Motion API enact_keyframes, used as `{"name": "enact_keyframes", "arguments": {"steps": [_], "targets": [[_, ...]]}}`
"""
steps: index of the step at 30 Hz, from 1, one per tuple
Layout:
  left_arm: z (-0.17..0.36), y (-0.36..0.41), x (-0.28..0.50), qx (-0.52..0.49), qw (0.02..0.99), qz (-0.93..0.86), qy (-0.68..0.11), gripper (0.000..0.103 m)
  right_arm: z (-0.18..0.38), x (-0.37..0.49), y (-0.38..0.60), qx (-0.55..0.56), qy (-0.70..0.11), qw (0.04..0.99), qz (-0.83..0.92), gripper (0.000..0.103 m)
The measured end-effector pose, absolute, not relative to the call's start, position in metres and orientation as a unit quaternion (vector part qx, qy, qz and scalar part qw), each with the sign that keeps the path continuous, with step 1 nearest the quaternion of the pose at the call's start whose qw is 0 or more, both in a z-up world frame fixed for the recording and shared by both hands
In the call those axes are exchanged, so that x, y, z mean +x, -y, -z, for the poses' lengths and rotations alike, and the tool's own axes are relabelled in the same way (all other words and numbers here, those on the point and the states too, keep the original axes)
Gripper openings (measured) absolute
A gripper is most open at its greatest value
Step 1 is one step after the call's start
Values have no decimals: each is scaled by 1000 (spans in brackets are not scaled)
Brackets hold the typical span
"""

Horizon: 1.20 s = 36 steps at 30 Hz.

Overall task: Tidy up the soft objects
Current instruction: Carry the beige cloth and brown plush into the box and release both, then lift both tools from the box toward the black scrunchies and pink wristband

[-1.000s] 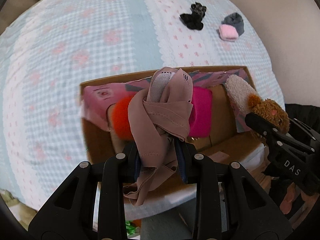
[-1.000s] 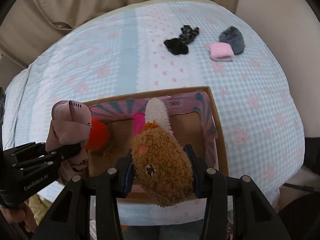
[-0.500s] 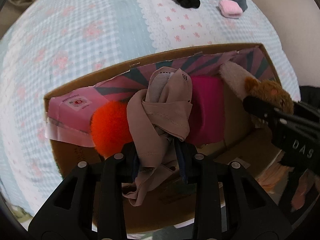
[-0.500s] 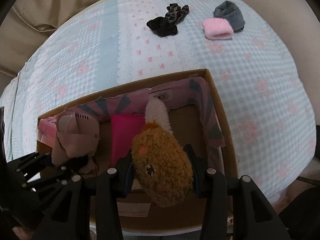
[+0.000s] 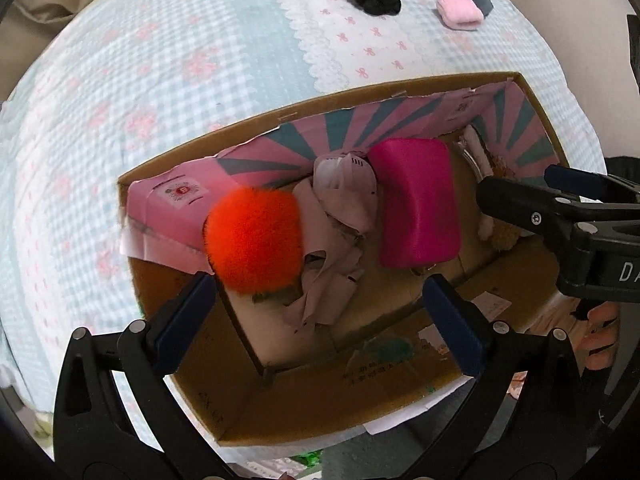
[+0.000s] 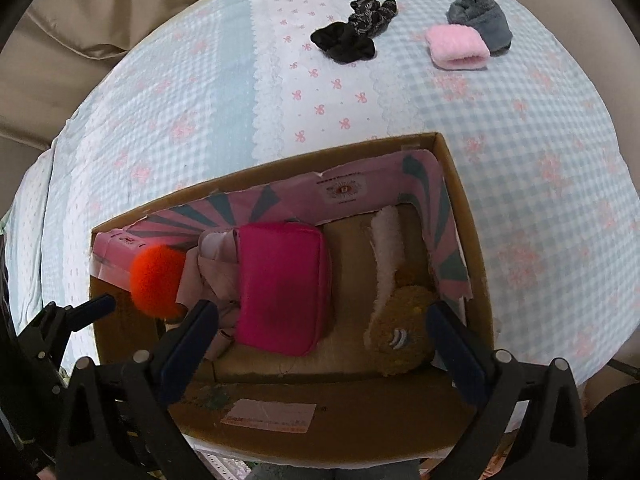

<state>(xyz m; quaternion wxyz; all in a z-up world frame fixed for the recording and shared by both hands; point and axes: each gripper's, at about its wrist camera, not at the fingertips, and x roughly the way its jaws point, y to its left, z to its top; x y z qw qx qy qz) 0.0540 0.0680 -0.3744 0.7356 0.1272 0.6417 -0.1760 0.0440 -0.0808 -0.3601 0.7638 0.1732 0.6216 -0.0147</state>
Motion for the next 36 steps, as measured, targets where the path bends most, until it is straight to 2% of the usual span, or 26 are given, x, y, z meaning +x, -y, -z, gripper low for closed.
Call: {"name": "enact_keyframes", "arguments": {"steps": [15, 28, 36], "targets": [[323, -92, 40, 94, 765, 144, -621, 103, 306, 33, 67, 137, -594, 792, -6, 103], [217, -114, 2, 45, 820, 109, -560, 103, 191, -6, 67, 73, -519, 852, 0, 103], [140, -121, -9, 36, 871, 88, -481, 103, 122, -31, 82, 54, -447, 892, 28, 103]]}}
